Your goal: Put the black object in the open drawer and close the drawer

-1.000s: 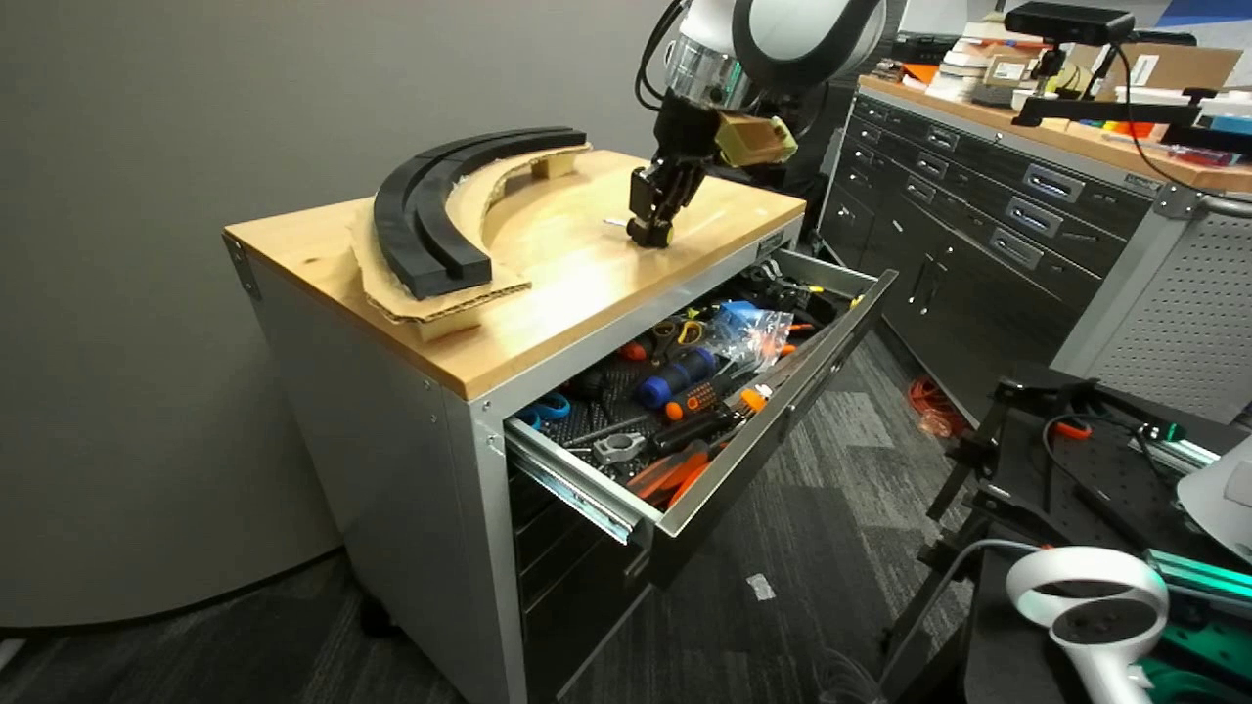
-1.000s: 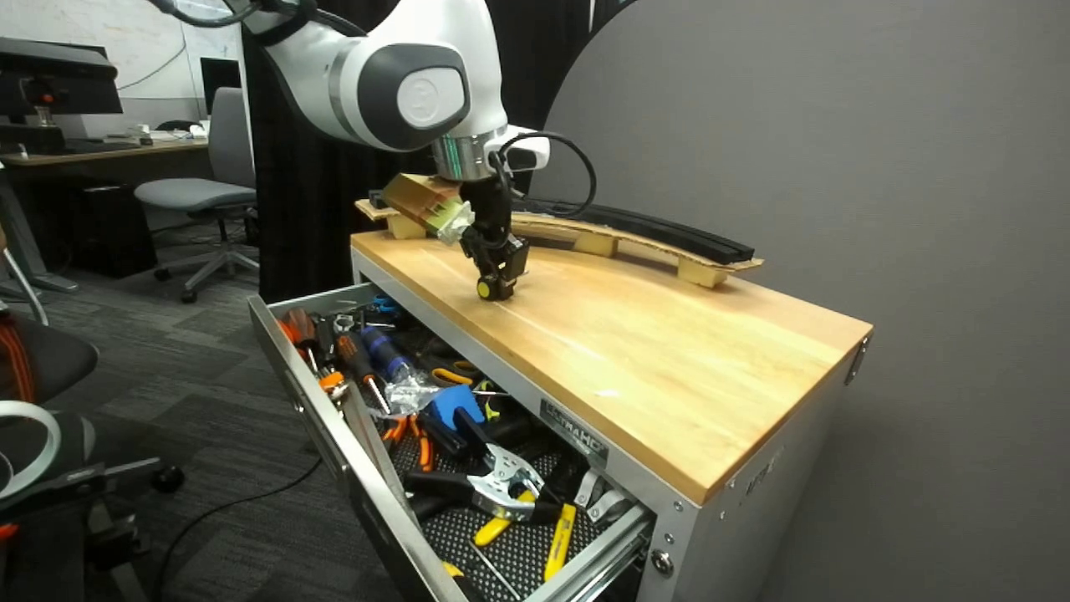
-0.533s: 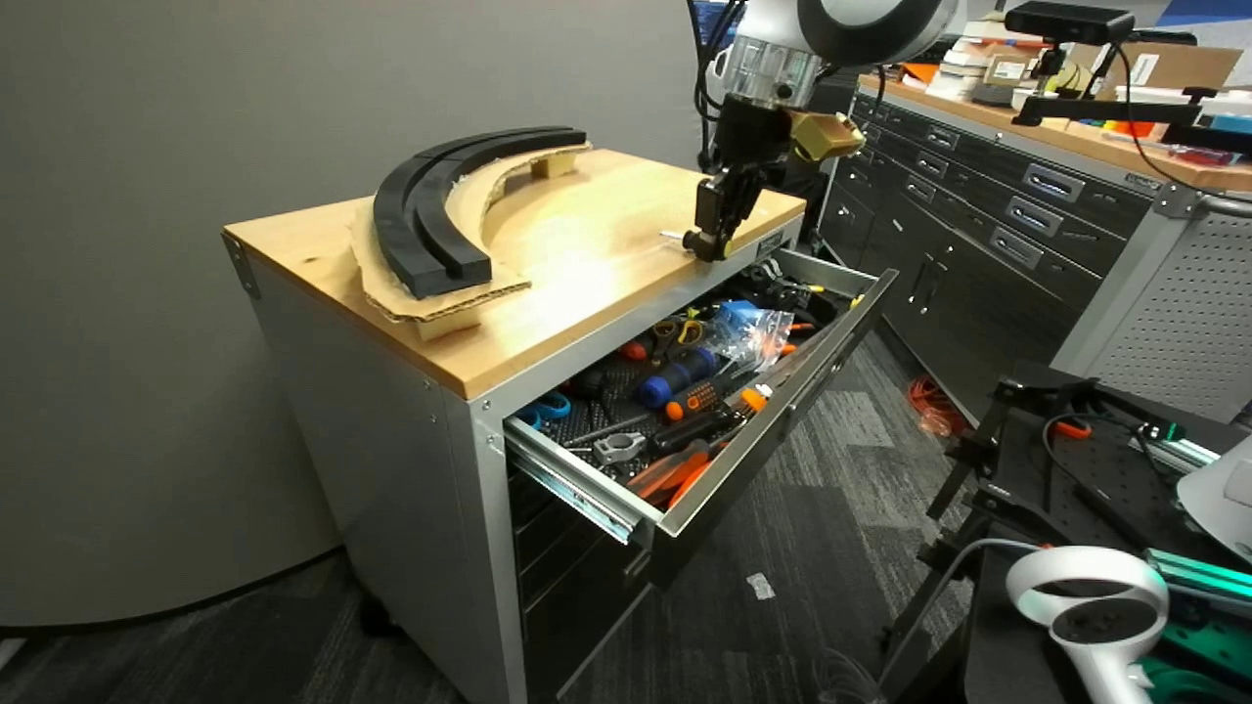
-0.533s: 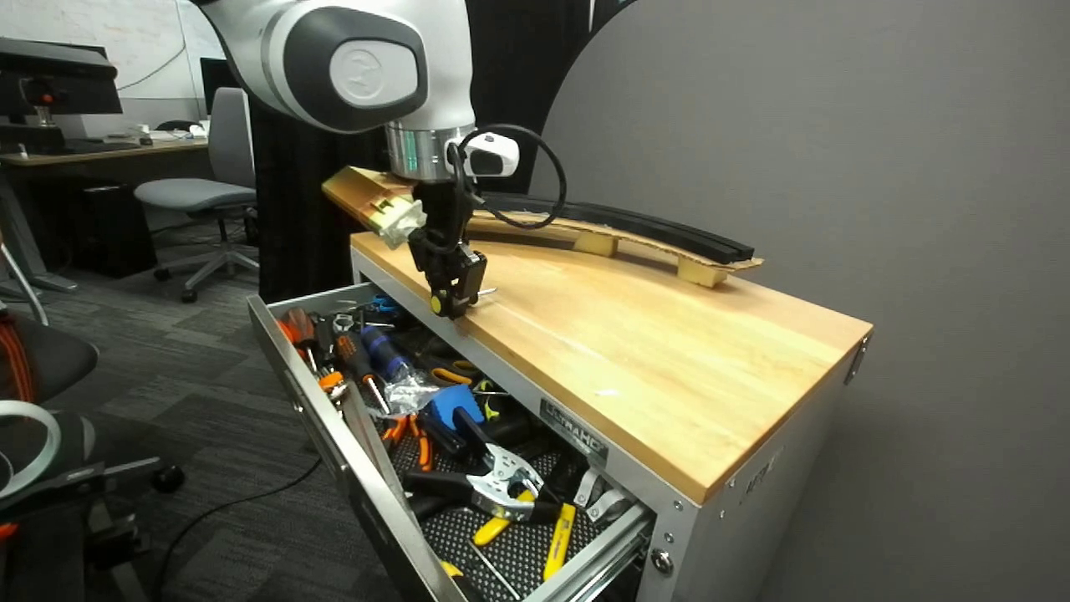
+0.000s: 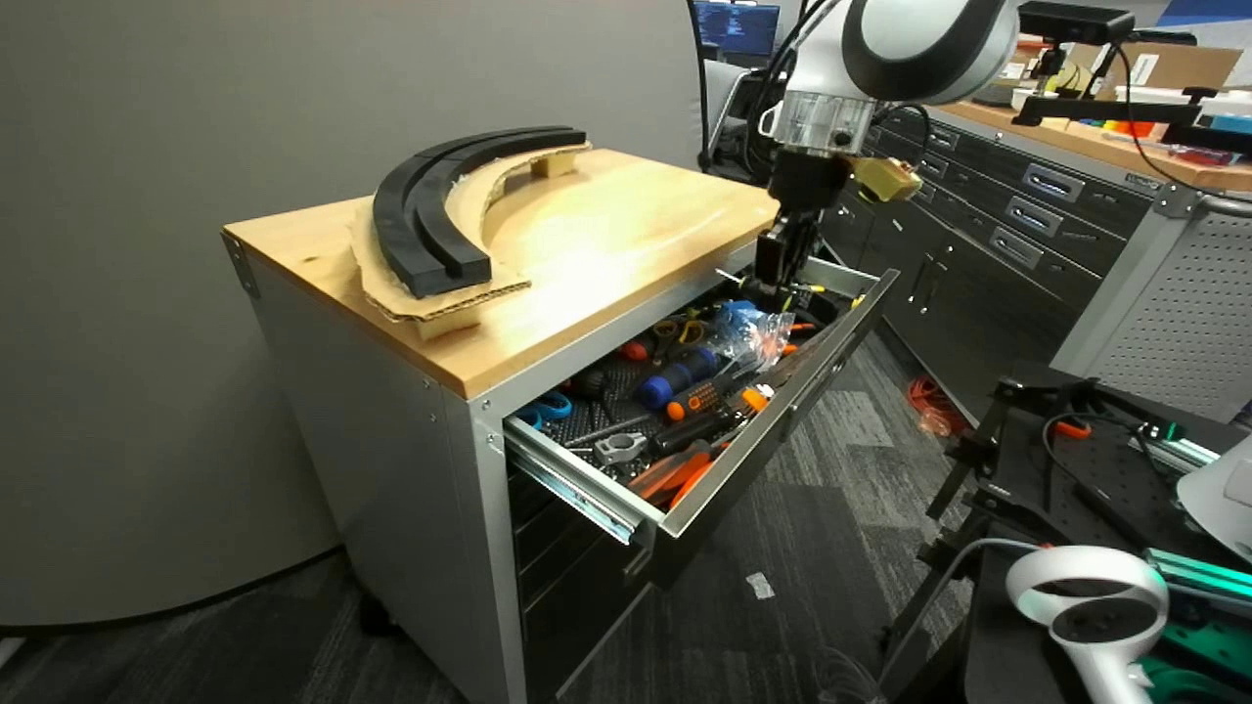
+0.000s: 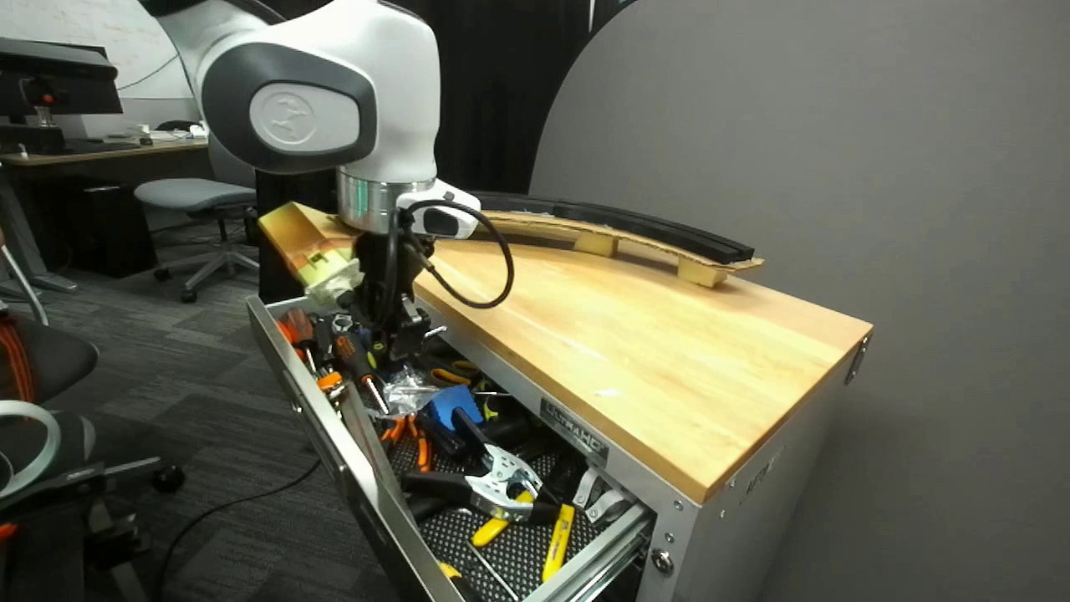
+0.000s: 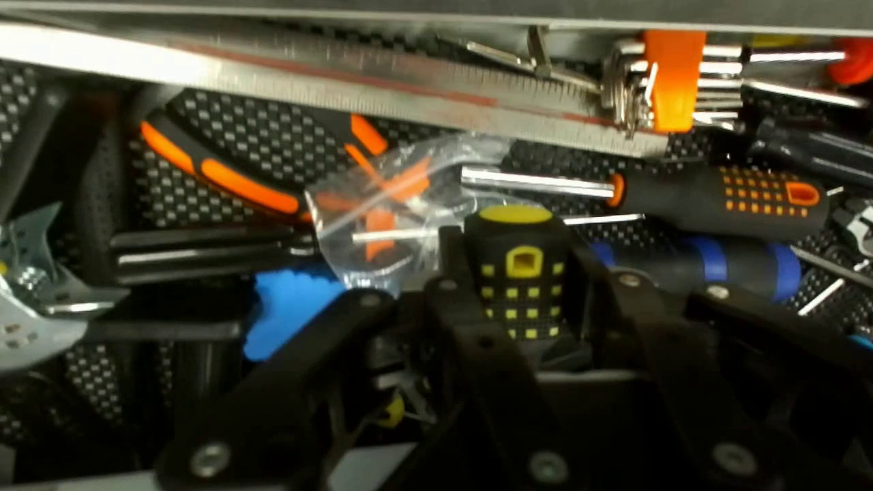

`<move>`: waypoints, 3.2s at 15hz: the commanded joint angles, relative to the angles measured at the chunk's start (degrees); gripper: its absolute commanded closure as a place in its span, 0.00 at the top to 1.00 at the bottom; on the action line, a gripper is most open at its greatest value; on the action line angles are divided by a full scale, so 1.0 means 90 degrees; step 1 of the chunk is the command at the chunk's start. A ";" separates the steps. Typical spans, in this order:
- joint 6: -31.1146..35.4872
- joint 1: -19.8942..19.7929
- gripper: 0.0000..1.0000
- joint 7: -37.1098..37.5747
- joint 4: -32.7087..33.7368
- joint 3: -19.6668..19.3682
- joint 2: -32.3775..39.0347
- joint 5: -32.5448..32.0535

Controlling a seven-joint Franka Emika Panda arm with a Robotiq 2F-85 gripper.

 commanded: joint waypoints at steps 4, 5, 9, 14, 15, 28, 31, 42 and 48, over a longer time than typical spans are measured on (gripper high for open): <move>-0.0177 -0.0172 0.83 -0.0452 -0.0511 0.0093 -0.0235 0.0337; -0.0299 -0.0191 0.92 -0.0477 -0.0539 0.0068 -0.0304 0.0323; -0.1929 -0.0257 1.00 -0.0398 -0.0410 -0.0164 -0.0468 -0.0232; -0.1770 -0.0165 0.75 0.0237 -0.0584 -0.0340 -0.0040 -0.1081; -0.1472 -0.0147 0.67 0.0429 -0.0649 -0.0353 0.0041 -0.1188; 0.3470 0.0456 0.05 0.2451 -0.1120 -0.0583 0.0723 -0.1123; 0.4472 0.0817 0.06 0.2439 -0.1058 -0.0947 0.1049 -0.0955; 0.6654 0.0737 0.05 0.2069 -0.0852 -0.0474 0.1768 -0.0044; 0.6759 0.0329 0.06 0.2212 -0.0644 -0.0071 0.2071 -0.0247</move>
